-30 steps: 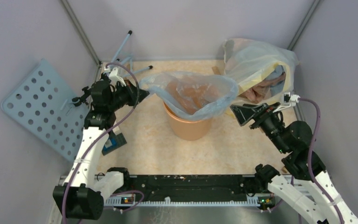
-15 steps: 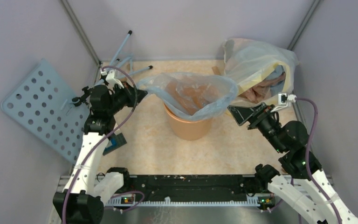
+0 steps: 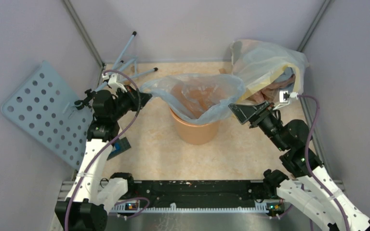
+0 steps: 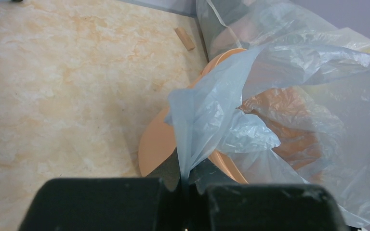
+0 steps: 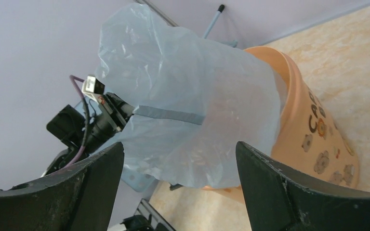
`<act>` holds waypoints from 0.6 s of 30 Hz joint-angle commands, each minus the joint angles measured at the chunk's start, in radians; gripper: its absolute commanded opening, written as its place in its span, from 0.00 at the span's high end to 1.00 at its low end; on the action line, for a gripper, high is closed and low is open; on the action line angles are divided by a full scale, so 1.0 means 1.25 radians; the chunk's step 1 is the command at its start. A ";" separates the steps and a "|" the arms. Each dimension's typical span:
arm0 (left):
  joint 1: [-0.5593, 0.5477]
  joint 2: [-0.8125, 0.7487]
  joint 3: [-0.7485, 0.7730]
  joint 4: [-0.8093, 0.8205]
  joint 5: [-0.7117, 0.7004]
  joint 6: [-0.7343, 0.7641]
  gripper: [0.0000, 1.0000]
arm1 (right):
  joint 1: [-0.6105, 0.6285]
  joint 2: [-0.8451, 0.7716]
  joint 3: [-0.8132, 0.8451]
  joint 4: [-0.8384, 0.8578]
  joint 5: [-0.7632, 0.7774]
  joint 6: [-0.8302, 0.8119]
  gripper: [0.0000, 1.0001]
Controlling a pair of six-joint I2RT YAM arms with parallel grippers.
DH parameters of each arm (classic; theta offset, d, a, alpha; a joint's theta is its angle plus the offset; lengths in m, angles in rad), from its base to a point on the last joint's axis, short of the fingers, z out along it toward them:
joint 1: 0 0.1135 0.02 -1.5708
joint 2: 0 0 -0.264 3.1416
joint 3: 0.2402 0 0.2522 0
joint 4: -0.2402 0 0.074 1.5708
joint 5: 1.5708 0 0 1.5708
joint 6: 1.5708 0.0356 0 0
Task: Put the trash bags into the trash bin
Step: Move the trash bin to the center of the board.
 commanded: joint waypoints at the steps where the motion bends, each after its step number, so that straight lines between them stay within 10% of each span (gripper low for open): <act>1: 0.005 -0.019 -0.003 0.043 -0.001 -0.005 1.00 | -0.006 0.023 0.012 0.146 -0.034 0.038 0.17; 18: 0.005 -0.013 0.003 0.032 -0.007 0.009 1.00 | -0.006 0.084 0.045 0.206 -0.036 0.070 0.22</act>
